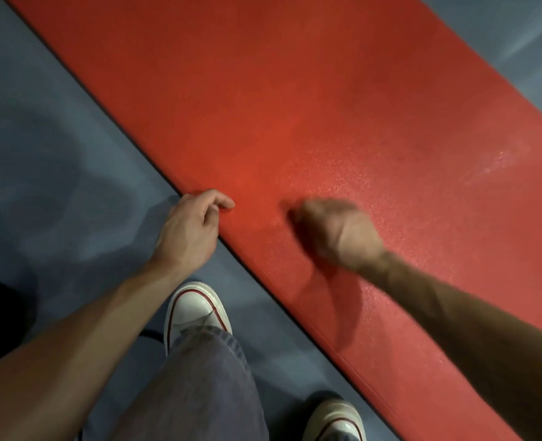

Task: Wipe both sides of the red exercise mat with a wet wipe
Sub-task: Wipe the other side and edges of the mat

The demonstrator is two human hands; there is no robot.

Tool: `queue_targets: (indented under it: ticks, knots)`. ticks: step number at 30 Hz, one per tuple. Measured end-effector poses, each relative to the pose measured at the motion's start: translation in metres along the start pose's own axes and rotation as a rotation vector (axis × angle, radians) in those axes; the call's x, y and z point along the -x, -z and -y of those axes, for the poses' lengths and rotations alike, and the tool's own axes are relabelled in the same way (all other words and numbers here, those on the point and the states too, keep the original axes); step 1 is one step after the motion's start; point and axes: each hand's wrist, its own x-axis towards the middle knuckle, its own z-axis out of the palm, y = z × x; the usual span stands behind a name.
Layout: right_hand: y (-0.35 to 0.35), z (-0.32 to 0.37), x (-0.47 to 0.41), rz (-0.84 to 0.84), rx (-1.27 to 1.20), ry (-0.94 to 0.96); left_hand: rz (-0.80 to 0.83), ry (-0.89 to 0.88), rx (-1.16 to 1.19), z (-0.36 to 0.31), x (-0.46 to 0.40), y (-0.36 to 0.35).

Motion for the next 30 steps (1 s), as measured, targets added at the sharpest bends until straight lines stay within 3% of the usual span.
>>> queue_targets:
  ticks: [3,5,7,10,12,17,19,21,23,25,30]
  knots:
    - [0.023,-0.054,-0.027,-0.174,0.069,-0.399,-0.003,-0.026,-0.008,-0.001,0.002,0.0]
    - [0.017,-0.046,-0.024,-0.201,0.029,-0.437,-0.017,-0.04,-0.018,-0.005,0.002,0.001]
    - [0.001,-0.004,0.0,-0.135,-0.084,-0.227,-0.026,-0.042,-0.031,-0.01,0.0,0.001]
    - [-0.018,0.048,0.049,0.094,-0.152,0.232,-0.013,-0.075,-0.065,-0.01,-0.004,-0.001]
    - [-0.014,0.028,0.053,0.091,-0.109,0.29,0.002,-0.143,-0.115,-0.007,-0.004,-0.005]
    - [0.029,-0.084,0.027,-0.217,0.05,-0.345,0.014,-0.205,-0.305,-0.003,0.007,-0.014]
    - [0.024,-0.081,0.038,-0.222,0.012,-0.402,0.02,-0.216,-0.325,-0.004,0.008,-0.014]
    - [0.007,-0.036,0.058,-0.12,-0.106,-0.247,0.03,-0.231,-0.329,-0.004,0.007,-0.012]
    - [-0.012,0.012,0.085,0.028,-0.217,0.061,0.036,-0.244,-0.327,-0.003,0.004,-0.012]
    - [-0.021,0.023,0.095,0.126,-0.188,0.262,0.034,-0.257,-0.326,-0.003,0.002,-0.013]
    - [-0.026,0.015,0.031,0.026,-0.086,0.222,0.03,-0.274,-0.341,0.001,0.004,-0.014]
